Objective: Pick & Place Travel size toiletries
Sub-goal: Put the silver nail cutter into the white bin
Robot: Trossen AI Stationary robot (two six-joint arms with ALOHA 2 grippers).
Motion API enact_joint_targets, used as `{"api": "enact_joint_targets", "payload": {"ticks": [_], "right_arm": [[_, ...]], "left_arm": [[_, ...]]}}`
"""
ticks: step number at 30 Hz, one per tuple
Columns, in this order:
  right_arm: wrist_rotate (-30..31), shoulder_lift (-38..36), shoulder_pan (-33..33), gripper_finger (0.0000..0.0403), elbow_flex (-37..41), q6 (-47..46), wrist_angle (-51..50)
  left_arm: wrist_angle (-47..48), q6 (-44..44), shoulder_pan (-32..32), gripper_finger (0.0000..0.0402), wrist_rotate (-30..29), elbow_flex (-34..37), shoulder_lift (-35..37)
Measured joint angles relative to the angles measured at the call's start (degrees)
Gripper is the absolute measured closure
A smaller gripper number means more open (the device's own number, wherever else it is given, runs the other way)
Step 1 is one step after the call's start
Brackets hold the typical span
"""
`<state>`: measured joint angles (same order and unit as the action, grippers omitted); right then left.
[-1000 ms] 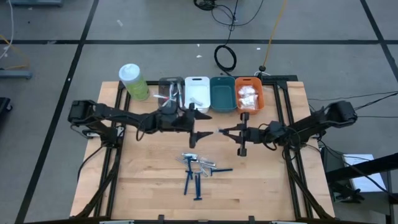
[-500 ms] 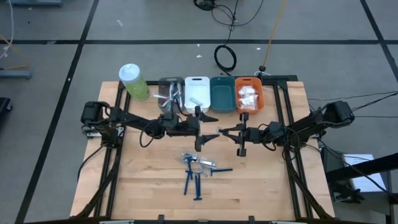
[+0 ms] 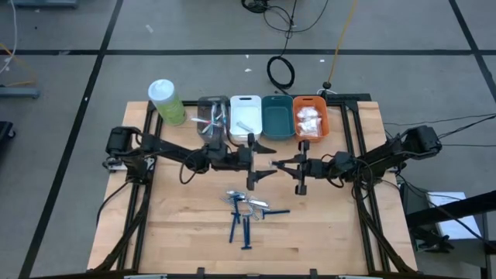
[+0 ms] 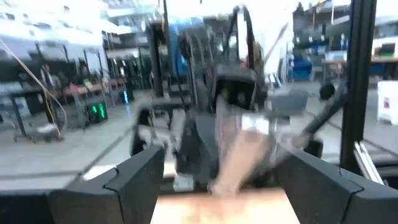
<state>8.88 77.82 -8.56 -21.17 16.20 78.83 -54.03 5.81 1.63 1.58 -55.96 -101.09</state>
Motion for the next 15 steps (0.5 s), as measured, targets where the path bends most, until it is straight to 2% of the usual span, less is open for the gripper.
{"api": "enact_joint_targets", "payload": {"ticks": [6,15], "right_arm": [[0.13,-0.02,0.11,0.0359,-0.04,0.11,-0.62],[0.08,-0.02,0.09,0.0359,-0.04,1.45,-0.61]], "left_arm": [[0.04,0.14,-0.02,0.0103,-0.02,-3.69,-4.31],[0.54,3.91,0.04,0.0103,0.0,-3.6,-2.25]]}}
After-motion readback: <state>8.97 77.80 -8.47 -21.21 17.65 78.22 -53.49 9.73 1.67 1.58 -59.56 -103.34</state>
